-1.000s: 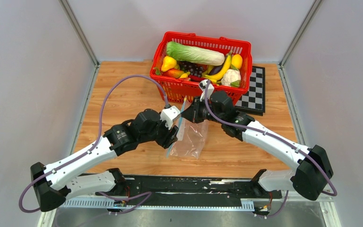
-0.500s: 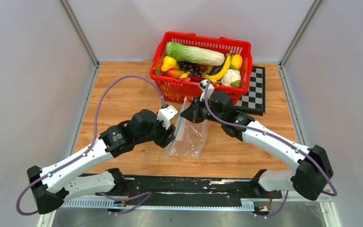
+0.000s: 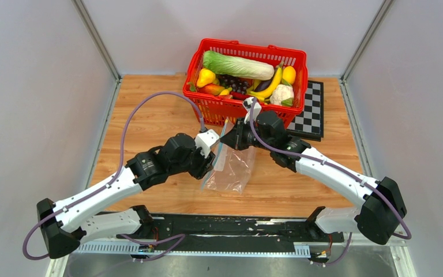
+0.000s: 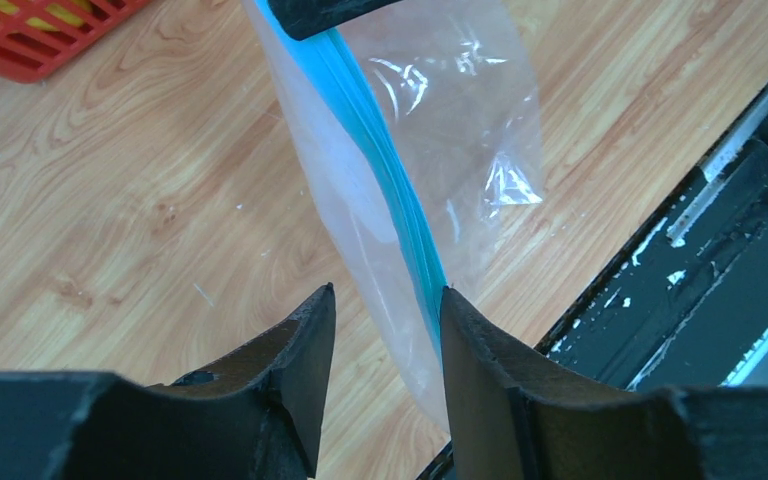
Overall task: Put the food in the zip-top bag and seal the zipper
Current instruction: Open the zipper of the food storage bag at the center of the board.
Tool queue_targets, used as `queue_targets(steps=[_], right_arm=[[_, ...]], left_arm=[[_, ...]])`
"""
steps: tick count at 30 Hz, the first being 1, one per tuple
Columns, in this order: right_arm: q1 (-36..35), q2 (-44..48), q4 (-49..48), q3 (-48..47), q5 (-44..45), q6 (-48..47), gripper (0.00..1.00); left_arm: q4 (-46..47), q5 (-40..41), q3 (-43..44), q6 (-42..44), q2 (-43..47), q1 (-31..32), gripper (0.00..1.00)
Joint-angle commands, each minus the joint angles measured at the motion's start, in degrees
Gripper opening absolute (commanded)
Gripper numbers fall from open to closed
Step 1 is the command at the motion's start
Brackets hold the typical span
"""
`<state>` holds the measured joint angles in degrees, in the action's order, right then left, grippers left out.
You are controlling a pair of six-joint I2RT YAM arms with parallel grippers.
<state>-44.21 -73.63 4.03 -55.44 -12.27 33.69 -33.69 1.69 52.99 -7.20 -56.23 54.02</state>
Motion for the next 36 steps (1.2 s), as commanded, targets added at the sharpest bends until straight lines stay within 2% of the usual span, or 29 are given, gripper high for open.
queue_targets(steps=[1, 11, 14, 18, 21, 25, 27, 29, 32, 36], right_arm=[[-0.14, 1.03, -1.12, -1.71, -0.01, -0.38, 0.00], [-0.12, 1.46, -0.71, -1.78, -0.42, -0.45, 0.00], [-0.10, 1.47, -0.82, -1.93, -1.19, -0.07, 0.00], [-0.15, 1.38, -1.32, -2.05, -1.48, 0.88, 0.00], [-0.17, 1.29, -1.18, -2.28, -1.31, 1.20, 0.00], [-0.17, 1.21, -0.89, -2.36, -1.35, 1.23, 0.00], [-0.16, 1.36, -0.89, -2.32, -1.35, 1.29, 0.00], [-0.16, 1.59, -0.84, -2.31, -1.39, 1.26, 0.00], [-0.18, 1.89, -0.36, -2.31, -1.40, 0.86, 0.09], [-0.16, 2.22, 1.07, -3.35, -2.26, 0.24, 0.39]], left_arm=[[-0.36, 3.17, 1.85, 0.96, -0.94, 0.23, 0.49], [0.83, 4.34, 0.61, 0.44, -1.62, 0.21, 0.47], [1.71, 5.18, -0.24, -0.01, -2.44, 0.21, 0.49], [7.42, 4.65, -3.50, -2.67, -3.03, 0.21, 0.50], [12.08, 4.59, -6.22, -4.58, -1.95, 0.21, 0.45], [14.54, 5.94, -8.10, -5.32, -0.30, 0.21, 0.33], [15.18, 6.32, -8.51, -5.37, 0.19, 0.21, 0.21], [15.75, 6.65, -8.70, -5.72, 0.69, 0.25, 0.02], [15.95, 7.88, -8.36, -6.16, 1.49, 0.21, 0.00], [13.93, 10.56, -6.05, -6.24, 2.87, 0.21, 0.00]])
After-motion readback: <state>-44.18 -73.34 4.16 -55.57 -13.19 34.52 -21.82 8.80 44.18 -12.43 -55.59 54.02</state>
